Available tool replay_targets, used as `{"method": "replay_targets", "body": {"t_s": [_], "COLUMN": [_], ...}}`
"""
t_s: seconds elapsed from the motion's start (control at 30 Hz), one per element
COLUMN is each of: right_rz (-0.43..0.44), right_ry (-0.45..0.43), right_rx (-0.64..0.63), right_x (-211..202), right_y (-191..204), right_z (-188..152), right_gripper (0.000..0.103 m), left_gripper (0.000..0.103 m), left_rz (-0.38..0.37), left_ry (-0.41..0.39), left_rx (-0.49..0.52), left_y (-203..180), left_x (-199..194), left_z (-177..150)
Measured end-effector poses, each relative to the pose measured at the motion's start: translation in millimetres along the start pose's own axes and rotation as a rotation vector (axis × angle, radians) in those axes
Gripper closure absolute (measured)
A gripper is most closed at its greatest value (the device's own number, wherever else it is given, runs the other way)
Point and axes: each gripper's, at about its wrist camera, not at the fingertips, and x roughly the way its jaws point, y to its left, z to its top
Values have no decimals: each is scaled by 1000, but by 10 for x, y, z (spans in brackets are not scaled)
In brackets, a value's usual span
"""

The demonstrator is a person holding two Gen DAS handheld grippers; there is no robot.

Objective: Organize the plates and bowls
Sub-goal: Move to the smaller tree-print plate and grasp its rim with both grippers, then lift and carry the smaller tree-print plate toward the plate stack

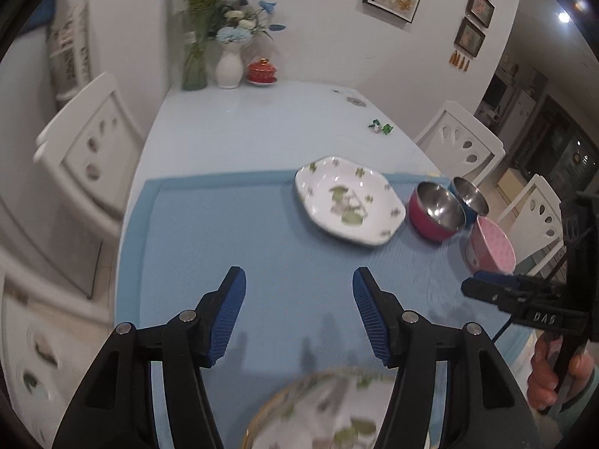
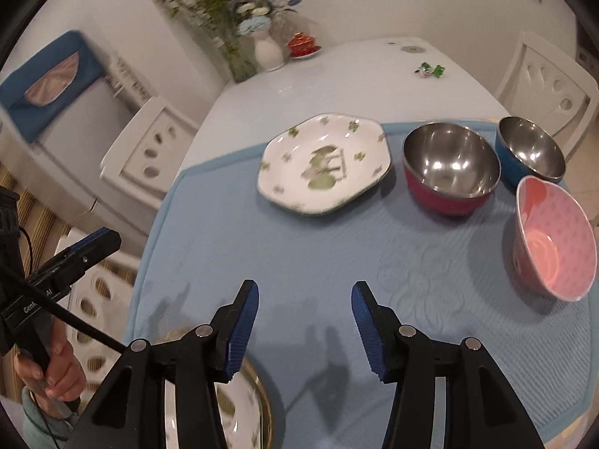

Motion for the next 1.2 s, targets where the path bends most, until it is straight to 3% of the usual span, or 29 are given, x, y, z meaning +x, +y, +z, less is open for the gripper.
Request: {"method": "replay_targets", "body": {"t_s": [0.13,0.4,0.53,0.83,0.9,0.93,0.97,1.03,1.2], "right_rz": [-132,-122,-139,-99,-102,-114,-108,-82,-102], "right_ry": [3,4,-31,-3,-10,-22,-17,4,-22], "right_rx": [45,247,286,326,318,340,331,314,267], "right_x": [255,803,967,1350,1396,1423,1454,1537,1532], "right_y": [-99,-489,-593,-672,-667,-669,-669,-671,-608], "right_z": [216,526,597,705,722,728,737,756,739], "right_gripper": [52,52,52,52,52,58,74,82,83], "left_gripper": [43,43,45,48,54,61,64,65,71], "left_rz": [-44,-83,-79,-77,-82,-89,-89,-84,-91], "left_ry": [6,107,164,252,267,284,297,306,298], "left_rx": [-7,-58,-78,-89,-88,-82,-77,-72,-57], "left_y": [-4,31,64,76,67,53,42,27,24], "left_x": [285,1119,1518,2086,2153,2198,2237,2288,2306], "left_z": [266,606,651,647,632,622,613,599,589]}}
